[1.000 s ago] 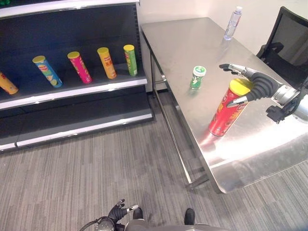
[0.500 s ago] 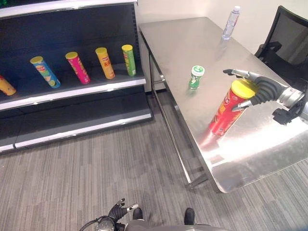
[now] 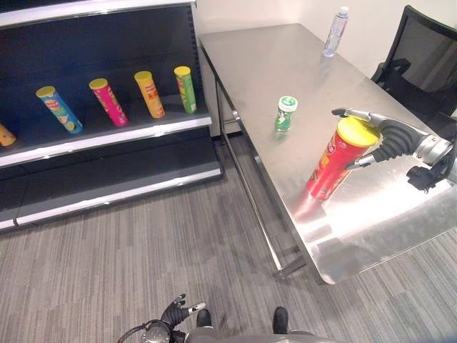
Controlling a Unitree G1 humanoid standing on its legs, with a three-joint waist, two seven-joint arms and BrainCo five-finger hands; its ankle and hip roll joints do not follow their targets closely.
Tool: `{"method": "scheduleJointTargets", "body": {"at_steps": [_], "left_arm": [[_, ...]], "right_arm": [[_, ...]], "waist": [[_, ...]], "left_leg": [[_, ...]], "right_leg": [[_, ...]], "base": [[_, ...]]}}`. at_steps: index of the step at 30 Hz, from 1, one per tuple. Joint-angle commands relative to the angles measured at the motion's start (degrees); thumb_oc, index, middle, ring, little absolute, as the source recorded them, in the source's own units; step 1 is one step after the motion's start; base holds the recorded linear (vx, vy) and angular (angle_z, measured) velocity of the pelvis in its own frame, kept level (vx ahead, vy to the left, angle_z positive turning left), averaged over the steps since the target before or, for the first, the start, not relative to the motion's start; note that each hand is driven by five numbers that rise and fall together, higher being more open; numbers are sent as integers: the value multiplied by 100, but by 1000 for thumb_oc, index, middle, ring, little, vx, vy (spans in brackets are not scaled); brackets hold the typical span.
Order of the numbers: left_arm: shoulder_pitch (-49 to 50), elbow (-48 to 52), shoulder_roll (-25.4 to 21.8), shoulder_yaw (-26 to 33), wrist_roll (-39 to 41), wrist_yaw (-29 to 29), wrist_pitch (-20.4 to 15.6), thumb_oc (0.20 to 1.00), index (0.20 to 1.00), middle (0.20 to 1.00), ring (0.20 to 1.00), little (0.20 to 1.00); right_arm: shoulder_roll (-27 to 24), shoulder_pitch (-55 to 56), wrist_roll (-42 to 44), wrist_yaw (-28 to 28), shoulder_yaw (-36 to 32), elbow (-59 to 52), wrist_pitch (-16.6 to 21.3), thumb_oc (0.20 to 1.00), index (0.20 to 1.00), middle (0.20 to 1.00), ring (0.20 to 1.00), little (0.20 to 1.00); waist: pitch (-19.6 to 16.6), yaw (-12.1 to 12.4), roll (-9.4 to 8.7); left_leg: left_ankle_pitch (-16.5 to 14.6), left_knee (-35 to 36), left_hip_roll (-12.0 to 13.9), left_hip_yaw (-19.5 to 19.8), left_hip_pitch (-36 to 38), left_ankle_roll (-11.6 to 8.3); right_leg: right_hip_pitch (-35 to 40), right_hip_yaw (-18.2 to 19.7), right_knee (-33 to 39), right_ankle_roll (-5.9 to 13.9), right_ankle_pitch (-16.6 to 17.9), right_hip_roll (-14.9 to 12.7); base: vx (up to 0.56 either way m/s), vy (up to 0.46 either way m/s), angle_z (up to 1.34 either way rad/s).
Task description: Put the goods on the table back onto the shelves and tidy them up.
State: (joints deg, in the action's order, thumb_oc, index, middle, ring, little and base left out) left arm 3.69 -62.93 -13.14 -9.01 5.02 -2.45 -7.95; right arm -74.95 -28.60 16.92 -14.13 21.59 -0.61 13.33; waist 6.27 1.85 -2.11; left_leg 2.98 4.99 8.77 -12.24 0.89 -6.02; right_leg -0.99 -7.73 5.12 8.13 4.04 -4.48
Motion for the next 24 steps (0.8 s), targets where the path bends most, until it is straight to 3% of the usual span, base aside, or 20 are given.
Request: {"method": "scheduleJointTargets", "body": {"at_steps": [1,10,17,24], "left_arm": [[-424,-49,-52,-261,-209,-19,-190,1000,1000,1000,1000,1000],[-456,-43,-63,-176,-197,54,-176,1000,1000,1000,1000,1000],[-395,81,-198,-40,-241,87,-198,1000,1000,1000,1000,1000],[-262,244,-285,168,-35,155,-244,1000,1000,1000,1000,1000]], "right_arm": [[-286,92,-112,65,-88,-189,100,200,200,200,200,200],[-152,228,-283,320,-545,-364,166,200,200,200,200,200],[-14,564,-306,678,-1578,-721,367,200,200,200,200,200],[529,727,-367,1219,-2733,-1058,576,200,200,200,200,200]], "waist": [[-71,161,-186],[-60,161,-179],[-69,187,-148],[-14,303,-45]], "left_leg": [[-358,-279,4,-409,138,-296],[-365,-298,4,-384,133,-291],[-364,-331,33,-316,127,-303],[-269,-355,153,-88,48,-378]], "right_leg": [[257,-373,-664,460,-1070,-53],[250,-375,-691,448,-1093,-62],[259,-395,-769,416,-1180,-52],[279,-430,-893,283,-1383,52]], "base": [[0,0,0],[-2,-6,0],[-9,-62,4],[-9,-113,11]]}}
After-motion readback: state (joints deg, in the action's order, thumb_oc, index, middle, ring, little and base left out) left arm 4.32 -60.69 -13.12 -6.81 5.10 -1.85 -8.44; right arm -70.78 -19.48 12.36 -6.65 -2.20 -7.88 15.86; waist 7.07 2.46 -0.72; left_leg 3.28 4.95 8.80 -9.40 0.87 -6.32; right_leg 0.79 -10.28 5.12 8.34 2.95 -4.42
